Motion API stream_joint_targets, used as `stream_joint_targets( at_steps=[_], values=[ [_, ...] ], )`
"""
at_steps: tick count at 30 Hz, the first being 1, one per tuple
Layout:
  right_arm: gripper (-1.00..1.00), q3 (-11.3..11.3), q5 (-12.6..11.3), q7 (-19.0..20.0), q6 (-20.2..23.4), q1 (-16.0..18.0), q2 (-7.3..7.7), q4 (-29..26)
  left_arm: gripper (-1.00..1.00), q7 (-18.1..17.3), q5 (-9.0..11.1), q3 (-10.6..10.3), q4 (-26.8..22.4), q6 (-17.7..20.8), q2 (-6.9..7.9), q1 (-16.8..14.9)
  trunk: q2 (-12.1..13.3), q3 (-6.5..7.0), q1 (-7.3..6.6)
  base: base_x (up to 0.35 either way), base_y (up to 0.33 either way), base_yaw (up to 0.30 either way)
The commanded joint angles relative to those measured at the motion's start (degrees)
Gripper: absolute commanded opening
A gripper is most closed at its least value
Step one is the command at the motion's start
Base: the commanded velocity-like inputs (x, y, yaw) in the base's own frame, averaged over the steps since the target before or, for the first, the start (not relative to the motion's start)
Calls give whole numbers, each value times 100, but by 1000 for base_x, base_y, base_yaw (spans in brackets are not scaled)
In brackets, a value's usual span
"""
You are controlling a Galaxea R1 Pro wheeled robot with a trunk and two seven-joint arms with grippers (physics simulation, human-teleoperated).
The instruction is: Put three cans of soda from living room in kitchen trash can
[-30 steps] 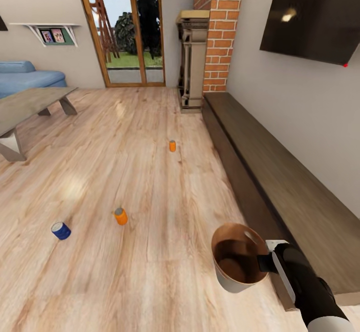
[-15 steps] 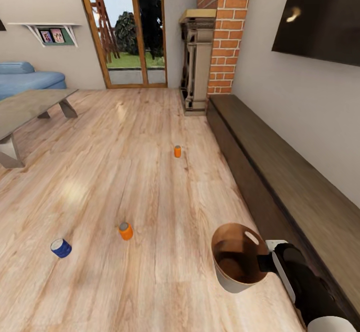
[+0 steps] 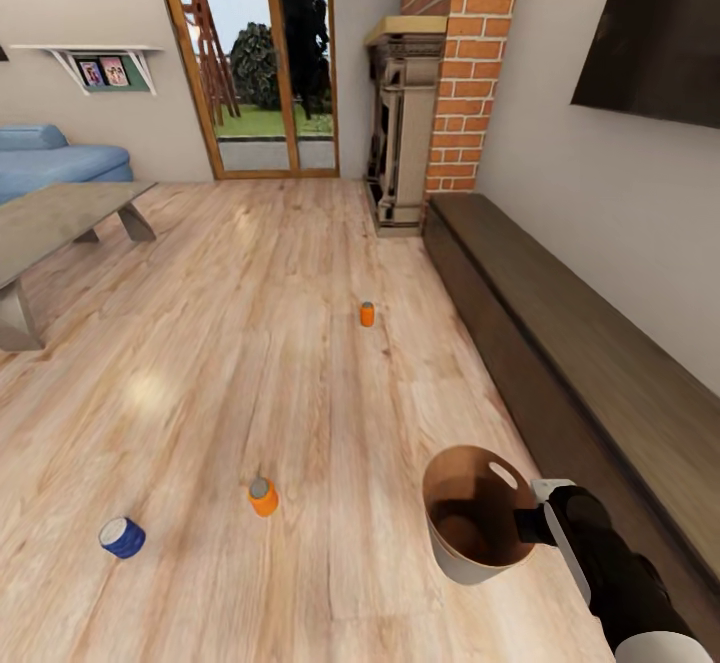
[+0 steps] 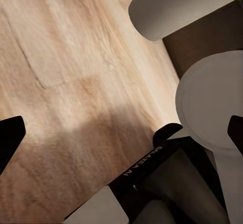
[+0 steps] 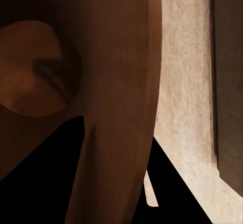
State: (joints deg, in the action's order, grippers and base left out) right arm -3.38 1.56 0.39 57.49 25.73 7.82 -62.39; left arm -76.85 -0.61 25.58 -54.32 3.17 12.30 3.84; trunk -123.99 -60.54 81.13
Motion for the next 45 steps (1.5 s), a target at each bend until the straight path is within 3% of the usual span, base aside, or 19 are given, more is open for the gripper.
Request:
stream_joint_targets(
  at_steps=[1, 29, 45],
  values=[
    [-100, 2, -60, 5, -1, 2, 0, -1, 100, 1, 0, 0, 0, 0, 0, -1, 0, 1, 0, 312, 142, 0],
    [-100, 1, -60, 5, -1, 2, 0, -1, 100, 3, 0, 0, 0, 0, 0, 0, 0, 1, 0, 339, 16, 0],
    [-100, 1, -60, 5, -1, 2, 0, -1, 100, 3, -4, 0, 0, 0, 0, -1, 0, 1, 0, 122, 0, 0]
  ],
)
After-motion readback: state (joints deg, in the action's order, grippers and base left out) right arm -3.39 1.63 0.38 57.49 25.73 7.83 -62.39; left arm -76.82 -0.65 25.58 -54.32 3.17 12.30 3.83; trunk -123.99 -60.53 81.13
